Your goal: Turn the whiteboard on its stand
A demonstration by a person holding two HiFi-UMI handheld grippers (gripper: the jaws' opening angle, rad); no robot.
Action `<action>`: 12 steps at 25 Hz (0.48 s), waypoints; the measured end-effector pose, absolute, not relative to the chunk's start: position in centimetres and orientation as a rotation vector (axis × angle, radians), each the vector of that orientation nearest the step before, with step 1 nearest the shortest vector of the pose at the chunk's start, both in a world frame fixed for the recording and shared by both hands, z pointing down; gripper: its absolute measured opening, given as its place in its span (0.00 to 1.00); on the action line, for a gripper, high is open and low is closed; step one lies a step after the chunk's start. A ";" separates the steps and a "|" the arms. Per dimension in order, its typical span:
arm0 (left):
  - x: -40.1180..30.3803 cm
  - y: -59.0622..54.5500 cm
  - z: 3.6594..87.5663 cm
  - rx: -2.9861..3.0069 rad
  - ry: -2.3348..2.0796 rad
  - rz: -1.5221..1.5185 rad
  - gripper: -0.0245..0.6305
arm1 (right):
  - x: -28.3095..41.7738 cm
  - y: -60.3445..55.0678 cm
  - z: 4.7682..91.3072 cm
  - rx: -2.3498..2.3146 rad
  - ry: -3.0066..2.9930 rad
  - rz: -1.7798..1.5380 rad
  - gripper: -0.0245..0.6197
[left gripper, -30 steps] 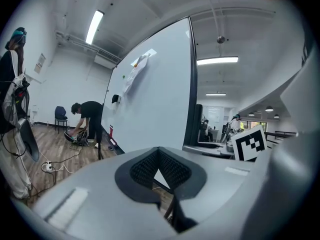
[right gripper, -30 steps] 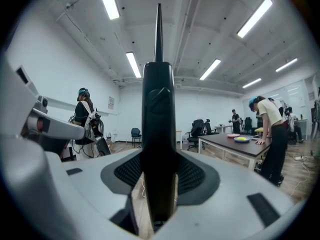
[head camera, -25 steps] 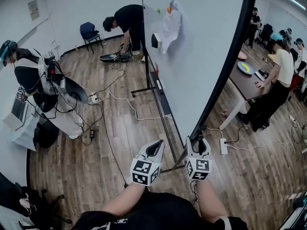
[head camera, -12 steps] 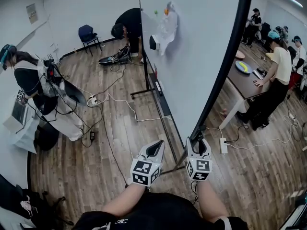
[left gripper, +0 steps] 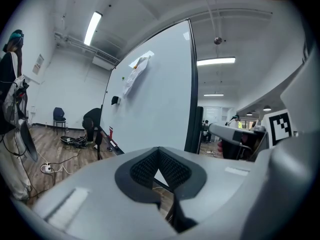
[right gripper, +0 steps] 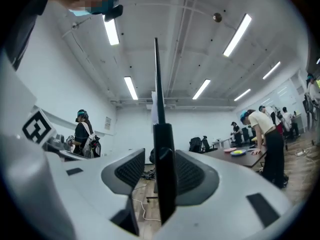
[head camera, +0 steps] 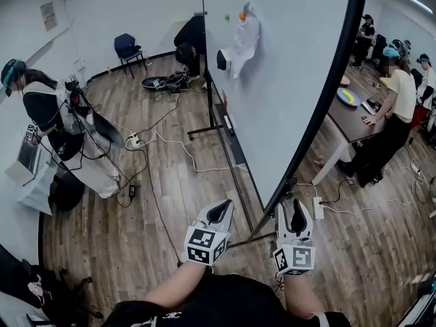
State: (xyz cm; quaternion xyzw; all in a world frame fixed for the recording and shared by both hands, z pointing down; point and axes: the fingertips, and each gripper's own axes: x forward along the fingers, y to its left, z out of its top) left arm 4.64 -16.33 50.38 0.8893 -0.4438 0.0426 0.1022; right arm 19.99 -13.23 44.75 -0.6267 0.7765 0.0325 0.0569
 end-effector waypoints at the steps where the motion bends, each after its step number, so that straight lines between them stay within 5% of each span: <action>1: 4.5 -16.3 50.4 2.626 -1.315 0.124 0.05 | 19.3 -12.8 44.0 -1.873 2.369 0.128 0.31; 4: 3.9 -16.0 50.1 2.629 -1.338 0.115 0.05 | 16.8 -12.1 42.7 -1.797 2.426 0.169 0.07; 12: 2.4 -15.1 49.1 2.626 -1.397 0.096 0.05 | 13.1 -15.1 46.6 -1.784 2.571 -0.052 0.05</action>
